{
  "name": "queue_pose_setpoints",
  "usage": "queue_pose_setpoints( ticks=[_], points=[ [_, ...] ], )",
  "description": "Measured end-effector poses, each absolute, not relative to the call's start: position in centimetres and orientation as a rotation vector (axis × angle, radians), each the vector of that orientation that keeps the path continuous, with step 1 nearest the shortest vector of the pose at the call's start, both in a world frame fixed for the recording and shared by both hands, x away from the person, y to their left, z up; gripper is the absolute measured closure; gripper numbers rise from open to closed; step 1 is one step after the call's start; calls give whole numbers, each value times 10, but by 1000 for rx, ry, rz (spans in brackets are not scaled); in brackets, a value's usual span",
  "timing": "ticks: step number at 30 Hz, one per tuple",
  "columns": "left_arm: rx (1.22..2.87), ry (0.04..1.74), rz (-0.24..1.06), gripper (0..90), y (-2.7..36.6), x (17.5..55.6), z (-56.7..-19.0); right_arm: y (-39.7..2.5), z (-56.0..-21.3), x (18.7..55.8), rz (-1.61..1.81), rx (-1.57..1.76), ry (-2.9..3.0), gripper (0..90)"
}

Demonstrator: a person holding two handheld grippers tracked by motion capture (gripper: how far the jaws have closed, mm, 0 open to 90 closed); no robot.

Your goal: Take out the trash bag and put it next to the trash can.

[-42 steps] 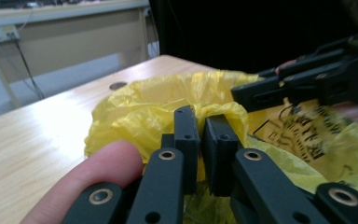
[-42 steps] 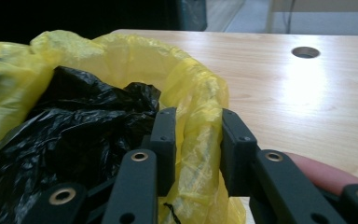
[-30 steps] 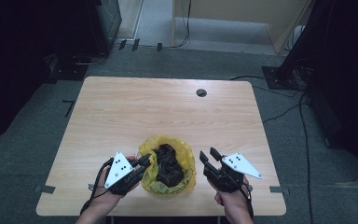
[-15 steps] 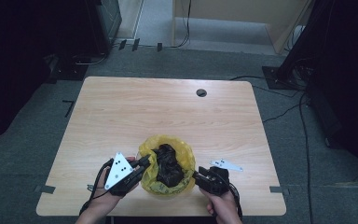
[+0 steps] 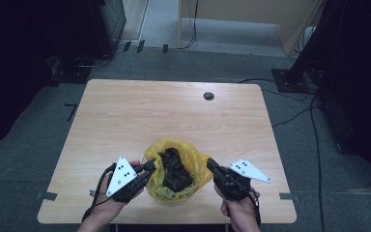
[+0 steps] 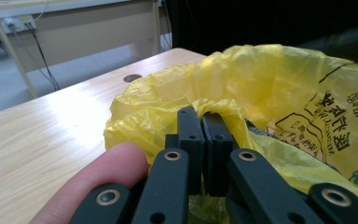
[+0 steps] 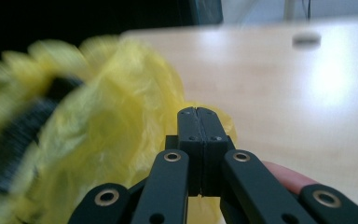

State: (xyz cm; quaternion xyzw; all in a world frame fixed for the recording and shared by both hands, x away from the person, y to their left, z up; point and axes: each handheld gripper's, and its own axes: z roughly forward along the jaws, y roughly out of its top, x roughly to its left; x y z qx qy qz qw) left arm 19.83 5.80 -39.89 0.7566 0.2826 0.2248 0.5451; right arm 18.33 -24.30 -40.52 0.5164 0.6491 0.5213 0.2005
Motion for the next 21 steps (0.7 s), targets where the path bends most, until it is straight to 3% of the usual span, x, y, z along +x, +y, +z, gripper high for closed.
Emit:
queue_pose_setpoints(
  ticks=[4,8,14,18,21],
  points=[
    [1779,662,503,892,54,197,-395,-228,-372,186,1563,1336,1849,900],
    [1743,635,391,894,50,193,-389,-189,-357,192,1584,1232,1962,900],
    [1725,613,376,891,50,189,-384,-147,-331,188,1728,1012,2012,900],
    [1701,700,381,886,60,197,-386,-148,-330,188,1749,998,1986,891],
    [1699,764,381,882,61,203,-389,-153,-343,188,1583,1046,1964,834]
  ],
)
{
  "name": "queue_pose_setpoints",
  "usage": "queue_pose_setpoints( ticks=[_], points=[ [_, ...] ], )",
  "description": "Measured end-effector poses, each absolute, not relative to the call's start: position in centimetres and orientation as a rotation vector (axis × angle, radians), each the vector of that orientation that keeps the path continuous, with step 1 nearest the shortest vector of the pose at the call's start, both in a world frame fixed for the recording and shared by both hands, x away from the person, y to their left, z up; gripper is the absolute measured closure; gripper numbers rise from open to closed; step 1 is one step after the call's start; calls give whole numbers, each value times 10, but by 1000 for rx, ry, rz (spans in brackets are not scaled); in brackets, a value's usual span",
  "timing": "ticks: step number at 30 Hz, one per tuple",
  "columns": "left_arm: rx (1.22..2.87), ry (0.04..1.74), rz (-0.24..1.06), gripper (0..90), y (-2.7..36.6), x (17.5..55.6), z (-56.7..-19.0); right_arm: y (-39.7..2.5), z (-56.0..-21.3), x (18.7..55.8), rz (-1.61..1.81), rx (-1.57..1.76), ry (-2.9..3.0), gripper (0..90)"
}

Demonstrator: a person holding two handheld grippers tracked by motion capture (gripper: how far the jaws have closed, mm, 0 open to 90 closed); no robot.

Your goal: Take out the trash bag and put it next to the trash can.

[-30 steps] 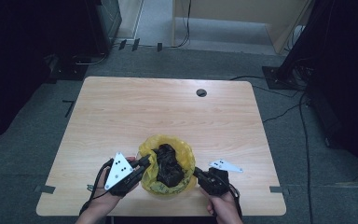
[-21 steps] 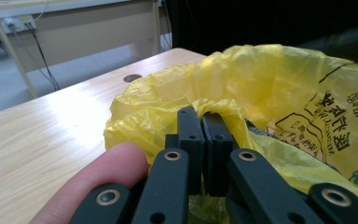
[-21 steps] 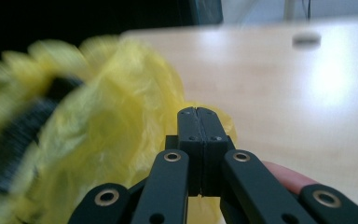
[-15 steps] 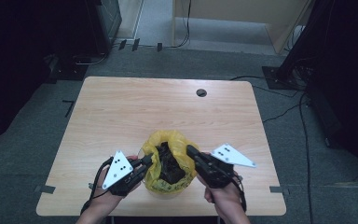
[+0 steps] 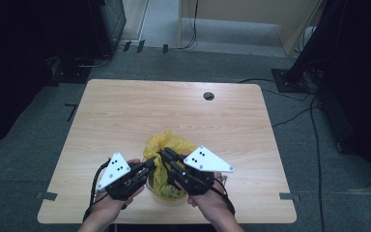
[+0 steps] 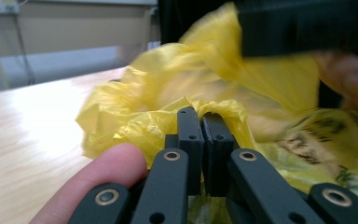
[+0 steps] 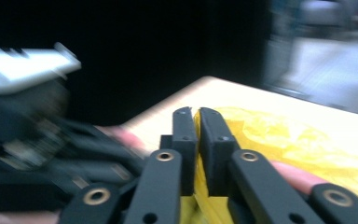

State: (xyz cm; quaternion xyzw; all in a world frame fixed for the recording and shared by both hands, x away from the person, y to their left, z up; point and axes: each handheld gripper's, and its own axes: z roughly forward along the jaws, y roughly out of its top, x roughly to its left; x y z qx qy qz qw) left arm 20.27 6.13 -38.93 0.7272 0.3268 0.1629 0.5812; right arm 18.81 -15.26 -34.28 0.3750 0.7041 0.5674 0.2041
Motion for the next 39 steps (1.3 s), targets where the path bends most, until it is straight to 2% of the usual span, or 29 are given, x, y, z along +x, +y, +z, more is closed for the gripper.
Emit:
queue_pose_setpoints(
  ticks=[2,8,20,24,30,31,33,35,37,39],
  points=[
    [1704,772,382,879,59,204,-391,-160,-352,187,1546,1080,1962,781],
    [1703,786,396,871,55,205,-390,-186,-363,181,1587,1142,2052,473],
    [1657,835,426,867,64,205,-386,-202,-370,165,1568,1084,2261,201],
    [1650,846,434,867,66,206,-385,-194,-376,163,1538,1022,2293,153],
    [1637,871,439,867,70,208,-385,-184,-382,159,1482,958,2315,171],
    [1638,873,440,867,71,208,-386,-184,-383,159,1478,953,2313,227],
    [1642,872,441,864,72,209,-386,-185,-384,159,1461,948,2291,422],
    [1640,866,434,849,72,209,-386,-187,-385,160,1466,963,2287,556],
    [1641,846,424,779,73,208,-386,-190,-386,162,1470,970,2282,707],
    [1645,818,414,647,74,207,-385,-192,-388,163,1457,975,2271,802]
  ],
)
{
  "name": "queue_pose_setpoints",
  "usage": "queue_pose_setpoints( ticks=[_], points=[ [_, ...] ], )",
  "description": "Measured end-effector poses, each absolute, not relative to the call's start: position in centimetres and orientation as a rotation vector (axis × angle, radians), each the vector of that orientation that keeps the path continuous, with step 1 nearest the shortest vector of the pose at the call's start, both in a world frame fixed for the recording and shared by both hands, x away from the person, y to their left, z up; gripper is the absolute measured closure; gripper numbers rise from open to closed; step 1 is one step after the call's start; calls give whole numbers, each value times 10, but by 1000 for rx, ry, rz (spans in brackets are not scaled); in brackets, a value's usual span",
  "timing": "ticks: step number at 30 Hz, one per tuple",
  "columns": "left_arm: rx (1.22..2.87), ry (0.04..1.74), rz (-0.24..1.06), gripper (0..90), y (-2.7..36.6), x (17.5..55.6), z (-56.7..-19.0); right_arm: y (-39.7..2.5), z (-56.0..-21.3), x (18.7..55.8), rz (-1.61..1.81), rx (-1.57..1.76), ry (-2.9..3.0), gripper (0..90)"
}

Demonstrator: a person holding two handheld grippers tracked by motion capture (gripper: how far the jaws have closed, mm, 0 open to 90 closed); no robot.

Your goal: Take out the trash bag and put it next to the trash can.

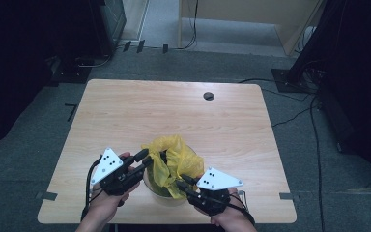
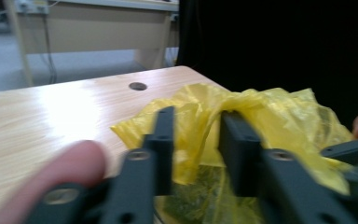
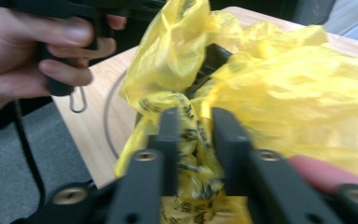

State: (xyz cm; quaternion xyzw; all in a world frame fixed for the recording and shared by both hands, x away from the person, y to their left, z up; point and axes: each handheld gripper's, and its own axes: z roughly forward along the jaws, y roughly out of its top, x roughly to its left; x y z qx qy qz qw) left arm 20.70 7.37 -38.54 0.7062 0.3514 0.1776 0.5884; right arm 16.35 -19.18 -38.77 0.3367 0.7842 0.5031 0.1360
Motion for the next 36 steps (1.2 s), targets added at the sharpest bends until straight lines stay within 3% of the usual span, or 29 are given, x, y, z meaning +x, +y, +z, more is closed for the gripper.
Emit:
queue_pose_setpoints(
  ticks=[4,7,11,18,22,36],
  points=[
    [1654,779,415,391,76,205,-383,-193,-388,164,1463,973,2233,859],
    [1683,733,399,277,78,205,-382,-196,-385,163,1472,987,2177,868],
    [1679,688,383,197,84,203,-382,-202,-381,162,1508,1018,2075,872],
    [1625,649,414,184,92,200,-377,-214,-373,157,1572,1038,1882,873],
    [1601,646,426,115,94,199,-376,-218,-367,151,1600,1016,1773,874],
    [1585,700,461,114,105,204,-379,-236,-349,134,1633,959,1457,874]
  ],
)
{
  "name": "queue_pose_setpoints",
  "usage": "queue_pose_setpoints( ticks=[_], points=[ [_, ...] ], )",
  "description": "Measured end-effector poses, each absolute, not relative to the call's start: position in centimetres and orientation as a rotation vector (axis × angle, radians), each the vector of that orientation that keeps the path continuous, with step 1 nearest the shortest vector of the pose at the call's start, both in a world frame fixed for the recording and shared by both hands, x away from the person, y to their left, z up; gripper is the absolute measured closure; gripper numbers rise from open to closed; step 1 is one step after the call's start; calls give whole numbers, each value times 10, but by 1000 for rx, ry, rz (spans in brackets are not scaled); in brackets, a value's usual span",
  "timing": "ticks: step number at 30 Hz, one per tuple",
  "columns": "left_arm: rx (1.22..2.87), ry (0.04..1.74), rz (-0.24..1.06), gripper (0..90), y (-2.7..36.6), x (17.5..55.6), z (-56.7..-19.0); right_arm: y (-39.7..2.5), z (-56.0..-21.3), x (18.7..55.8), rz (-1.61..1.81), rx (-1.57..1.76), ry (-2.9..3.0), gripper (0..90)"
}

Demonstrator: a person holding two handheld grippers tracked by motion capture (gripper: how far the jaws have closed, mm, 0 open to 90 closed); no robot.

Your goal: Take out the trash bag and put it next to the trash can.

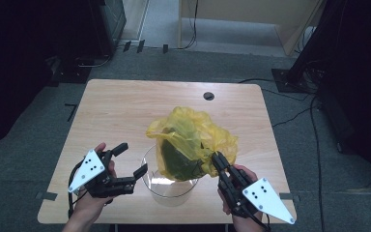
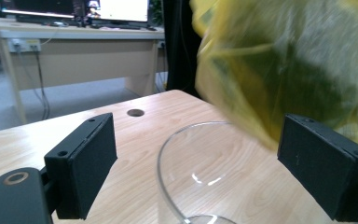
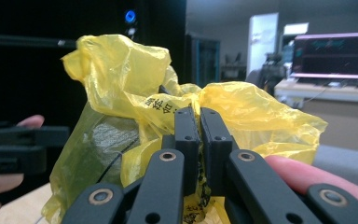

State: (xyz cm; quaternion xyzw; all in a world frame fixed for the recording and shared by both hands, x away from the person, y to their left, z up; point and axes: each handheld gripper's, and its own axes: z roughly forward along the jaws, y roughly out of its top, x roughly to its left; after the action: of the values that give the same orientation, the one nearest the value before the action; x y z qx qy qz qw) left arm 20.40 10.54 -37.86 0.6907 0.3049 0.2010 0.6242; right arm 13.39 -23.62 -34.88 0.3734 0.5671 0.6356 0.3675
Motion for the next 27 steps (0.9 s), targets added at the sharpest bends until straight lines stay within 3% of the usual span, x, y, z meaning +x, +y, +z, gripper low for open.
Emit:
queue_pose_setpoints(
  ticks=[14,22,27],
  points=[
    [1550,828,527,114,136,216,-383,-267,-340,137,1575,1041,1335,874],
    [1574,988,615,114,165,231,-399,-278,-352,151,1491,1116,1321,874],
    [1621,1090,587,115,173,241,-416,-281,-361,159,1458,1160,1331,873]
  ],
)
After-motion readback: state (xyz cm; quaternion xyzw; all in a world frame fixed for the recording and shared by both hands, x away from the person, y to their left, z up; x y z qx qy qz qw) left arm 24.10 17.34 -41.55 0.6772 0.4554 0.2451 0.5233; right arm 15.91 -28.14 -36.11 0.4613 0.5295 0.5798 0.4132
